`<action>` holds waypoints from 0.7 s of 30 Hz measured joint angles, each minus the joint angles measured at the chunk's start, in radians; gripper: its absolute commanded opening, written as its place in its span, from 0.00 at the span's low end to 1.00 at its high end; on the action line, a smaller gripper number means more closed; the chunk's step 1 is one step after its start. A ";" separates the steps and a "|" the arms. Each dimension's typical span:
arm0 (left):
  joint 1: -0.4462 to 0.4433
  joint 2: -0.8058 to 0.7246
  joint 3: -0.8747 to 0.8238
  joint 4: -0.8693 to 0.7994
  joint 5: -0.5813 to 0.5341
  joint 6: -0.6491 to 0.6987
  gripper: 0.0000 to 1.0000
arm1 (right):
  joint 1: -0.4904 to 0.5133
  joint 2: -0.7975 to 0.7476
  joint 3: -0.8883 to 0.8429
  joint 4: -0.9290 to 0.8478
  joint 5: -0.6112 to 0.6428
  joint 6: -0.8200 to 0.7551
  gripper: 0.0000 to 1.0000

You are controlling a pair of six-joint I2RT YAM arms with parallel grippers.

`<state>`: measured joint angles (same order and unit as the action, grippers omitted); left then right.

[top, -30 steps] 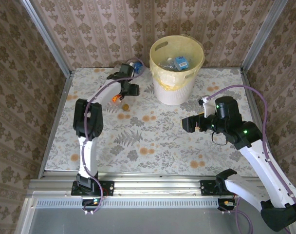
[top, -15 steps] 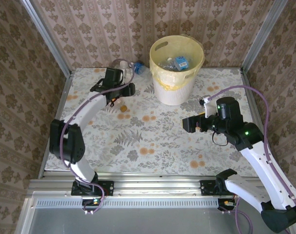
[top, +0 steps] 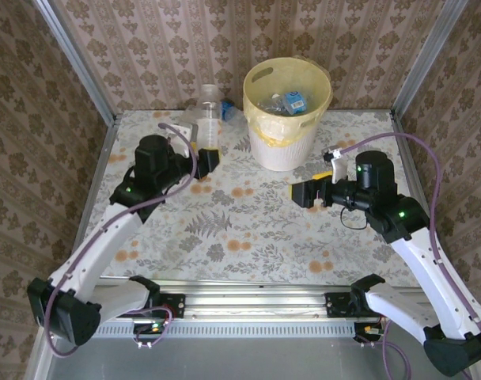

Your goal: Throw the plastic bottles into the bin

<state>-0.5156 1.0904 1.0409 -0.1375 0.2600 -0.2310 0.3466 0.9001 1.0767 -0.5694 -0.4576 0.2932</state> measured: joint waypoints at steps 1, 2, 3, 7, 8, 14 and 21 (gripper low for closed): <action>-0.029 -0.016 -0.007 0.015 0.022 0.009 0.45 | 0.000 0.007 0.008 0.022 -0.014 0.009 1.00; -0.059 -0.029 -0.014 0.030 0.044 0.018 0.45 | 0.000 0.014 0.016 0.048 -0.031 0.023 1.00; -0.081 -0.037 -0.018 0.040 0.061 0.024 0.45 | 0.000 0.021 0.022 0.067 -0.045 0.031 1.00; -0.170 -0.044 -0.027 0.078 0.117 0.044 0.44 | 0.000 0.059 0.061 0.154 -0.110 0.082 1.00; -0.189 -0.043 -0.028 0.082 0.126 0.049 0.44 | 0.000 0.070 0.072 0.175 -0.126 0.097 1.00; -0.279 -0.018 -0.028 0.101 0.150 0.075 0.42 | 0.000 0.119 0.109 0.256 -0.182 0.150 1.00; -0.356 0.044 -0.021 0.109 0.157 0.097 0.41 | 0.019 0.154 0.114 0.313 -0.212 0.183 1.00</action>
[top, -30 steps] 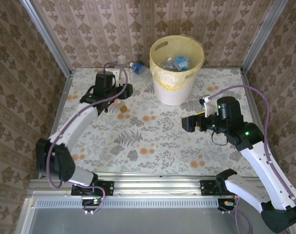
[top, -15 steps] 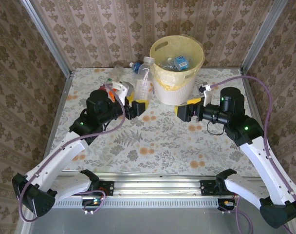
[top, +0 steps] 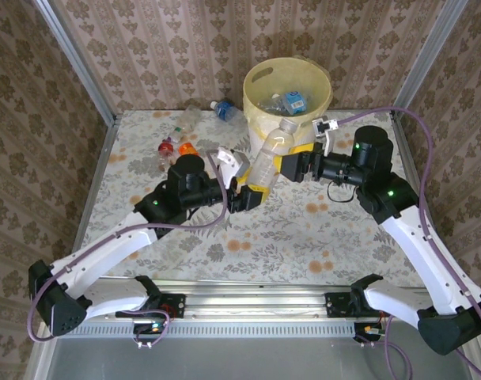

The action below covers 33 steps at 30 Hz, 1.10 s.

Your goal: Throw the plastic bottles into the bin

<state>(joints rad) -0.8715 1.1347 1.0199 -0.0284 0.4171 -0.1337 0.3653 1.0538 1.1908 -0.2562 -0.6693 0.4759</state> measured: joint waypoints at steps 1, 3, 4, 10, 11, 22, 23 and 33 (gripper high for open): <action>-0.009 0.010 0.002 0.002 -0.001 0.003 0.41 | 0.002 0.003 0.002 -0.001 0.001 0.000 1.00; -0.019 0.019 0.003 0.014 -0.002 0.008 0.40 | 0.002 0.010 0.002 -0.004 0.003 0.000 1.00; -0.024 0.023 0.005 0.018 -0.001 0.011 0.40 | 0.002 0.016 0.004 -0.005 0.003 -0.001 1.00; -0.053 0.029 0.010 0.030 0.006 0.026 0.39 | 0.006 0.035 0.005 -0.004 0.003 0.000 0.97; -0.056 0.029 0.011 0.030 0.006 0.027 0.39 | 0.006 0.038 0.005 -0.004 0.003 0.000 0.95; -0.058 0.029 0.012 0.042 -0.002 0.053 0.63 | 0.006 0.039 0.023 -0.013 0.008 0.019 0.63; -0.058 0.029 0.012 0.044 -0.003 0.056 0.77 | 0.006 0.038 0.024 -0.014 0.009 0.022 0.63; -0.054 0.006 -0.006 0.052 -0.064 0.055 1.00 | 0.006 0.028 0.084 -0.084 0.108 -0.045 0.62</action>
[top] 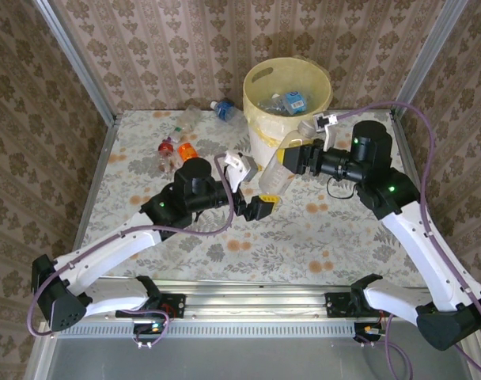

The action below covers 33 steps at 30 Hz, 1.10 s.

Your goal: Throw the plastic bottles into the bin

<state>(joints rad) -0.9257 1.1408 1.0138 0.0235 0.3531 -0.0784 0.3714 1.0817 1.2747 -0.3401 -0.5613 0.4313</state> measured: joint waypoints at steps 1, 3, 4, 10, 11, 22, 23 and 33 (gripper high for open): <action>0.004 -0.013 -0.007 -0.002 -0.010 -0.003 1.00 | 0.000 0.000 0.020 -0.011 0.019 -0.017 0.62; 0.012 -0.045 -0.024 -0.012 -0.033 -0.009 1.00 | 0.000 0.000 0.067 -0.024 0.063 -0.055 0.62; 0.018 -0.068 -0.037 -0.017 -0.049 -0.014 1.00 | 0.000 0.000 0.092 -0.027 0.085 -0.075 0.62; 0.053 -0.254 -0.139 -0.039 -0.162 -0.046 1.00 | 0.000 -0.027 0.141 0.109 0.251 -0.217 0.59; 0.058 -0.289 -0.155 -0.044 -0.185 -0.050 1.00 | 0.000 -0.035 0.131 0.161 0.280 -0.240 0.57; 0.130 -0.466 -0.195 -0.092 -0.347 -0.075 1.00 | 0.000 0.011 0.113 0.722 0.483 -0.430 0.51; 0.135 -0.460 -0.195 -0.097 -0.351 -0.076 1.00 | 0.000 0.025 0.124 0.747 0.489 -0.438 0.51; 0.174 -0.412 -0.193 -0.107 -0.353 -0.079 1.00 | -0.012 0.228 0.374 0.613 0.528 -0.447 0.62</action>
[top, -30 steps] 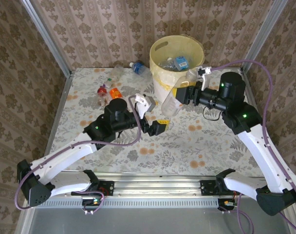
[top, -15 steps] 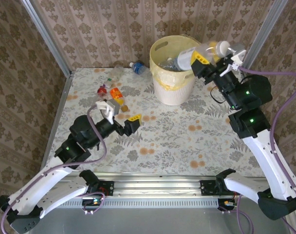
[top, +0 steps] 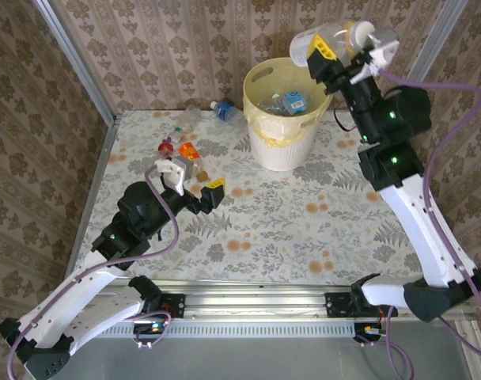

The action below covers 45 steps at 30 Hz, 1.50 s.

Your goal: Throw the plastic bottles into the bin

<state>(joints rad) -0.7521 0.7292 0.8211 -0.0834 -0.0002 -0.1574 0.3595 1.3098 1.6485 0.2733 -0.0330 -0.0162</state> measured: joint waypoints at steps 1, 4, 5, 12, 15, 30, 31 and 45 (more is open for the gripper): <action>0.003 0.000 0.003 -0.003 0.000 0.000 1.00 | -0.008 0.039 0.039 -0.037 -0.001 0.005 0.66; 0.016 0.000 0.017 -0.023 0.001 0.000 1.00 | -0.032 0.187 0.178 -0.177 -0.005 0.016 0.86; 0.021 0.000 0.023 -0.029 0.002 -0.001 1.00 | -0.042 0.254 0.240 -0.244 -0.008 0.017 0.91; 0.048 0.003 0.037 -0.060 0.003 -0.026 1.00 | -0.069 0.506 0.374 -0.647 0.023 0.024 1.00; 0.058 0.021 0.050 -0.085 0.003 -0.035 1.00 | -0.072 0.447 0.298 -0.677 0.023 0.027 1.00; 0.204 0.260 0.222 -0.203 0.004 -0.153 1.00 | -0.072 -0.087 0.013 -0.703 -0.036 0.043 1.00; 0.212 0.275 0.232 -0.212 0.003 -0.158 1.00 | -0.072 -0.092 -0.003 -0.708 -0.039 0.046 1.00; 0.350 0.620 0.506 -0.328 0.019 -0.179 1.00 | -0.072 -0.235 -0.147 -0.777 -0.114 0.081 1.00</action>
<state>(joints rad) -0.4019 1.3487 1.3273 -0.4110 0.0193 -0.3367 0.2878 1.0752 1.5017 -0.5037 -0.1474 0.0650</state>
